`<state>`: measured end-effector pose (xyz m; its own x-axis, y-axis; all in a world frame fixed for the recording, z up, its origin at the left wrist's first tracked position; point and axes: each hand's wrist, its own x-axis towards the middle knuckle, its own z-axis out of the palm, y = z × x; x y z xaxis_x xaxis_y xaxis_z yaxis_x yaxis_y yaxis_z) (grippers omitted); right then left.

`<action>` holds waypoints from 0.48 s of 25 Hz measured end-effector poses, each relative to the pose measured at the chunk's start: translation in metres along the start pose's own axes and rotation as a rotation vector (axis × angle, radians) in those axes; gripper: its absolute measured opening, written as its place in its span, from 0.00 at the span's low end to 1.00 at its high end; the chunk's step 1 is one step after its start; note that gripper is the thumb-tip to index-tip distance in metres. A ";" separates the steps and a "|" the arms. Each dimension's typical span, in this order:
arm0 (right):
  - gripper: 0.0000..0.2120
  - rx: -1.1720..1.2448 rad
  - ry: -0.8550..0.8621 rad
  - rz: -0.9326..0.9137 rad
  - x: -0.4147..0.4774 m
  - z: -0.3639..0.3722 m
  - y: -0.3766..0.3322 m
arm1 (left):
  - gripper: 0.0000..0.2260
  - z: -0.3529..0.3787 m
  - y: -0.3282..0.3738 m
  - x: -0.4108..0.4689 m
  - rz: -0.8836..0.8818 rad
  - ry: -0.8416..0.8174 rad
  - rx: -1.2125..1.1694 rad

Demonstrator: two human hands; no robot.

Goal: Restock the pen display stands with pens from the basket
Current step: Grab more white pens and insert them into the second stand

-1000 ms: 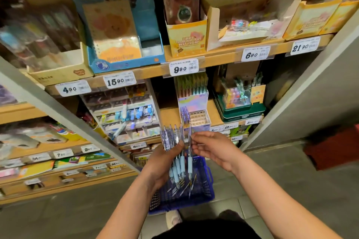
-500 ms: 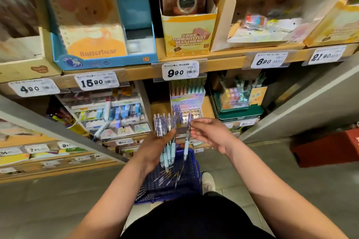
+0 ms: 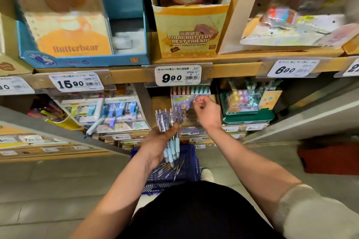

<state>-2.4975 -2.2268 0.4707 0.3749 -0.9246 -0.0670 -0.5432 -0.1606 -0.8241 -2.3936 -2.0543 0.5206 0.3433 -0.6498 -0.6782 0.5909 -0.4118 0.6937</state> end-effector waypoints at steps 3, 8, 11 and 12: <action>0.03 -0.050 -0.013 -0.042 0.003 0.008 0.001 | 0.11 -0.004 0.005 0.000 -0.006 0.013 -0.018; 0.05 -0.138 -0.029 -0.093 0.006 0.010 0.004 | 0.13 -0.012 0.007 0.001 -0.022 0.018 -0.037; 0.06 -0.201 -0.058 -0.120 0.006 0.013 0.009 | 0.16 -0.012 0.009 -0.002 -0.026 0.009 -0.079; 0.06 -0.230 -0.084 -0.115 0.006 0.015 0.010 | 0.16 -0.012 0.009 -0.003 -0.026 0.017 -0.074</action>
<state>-2.4895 -2.2288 0.4534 0.4996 -0.8655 -0.0345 -0.6464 -0.3460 -0.6800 -2.3805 -2.0483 0.5262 0.3387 -0.6283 -0.7004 0.6524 -0.3795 0.6560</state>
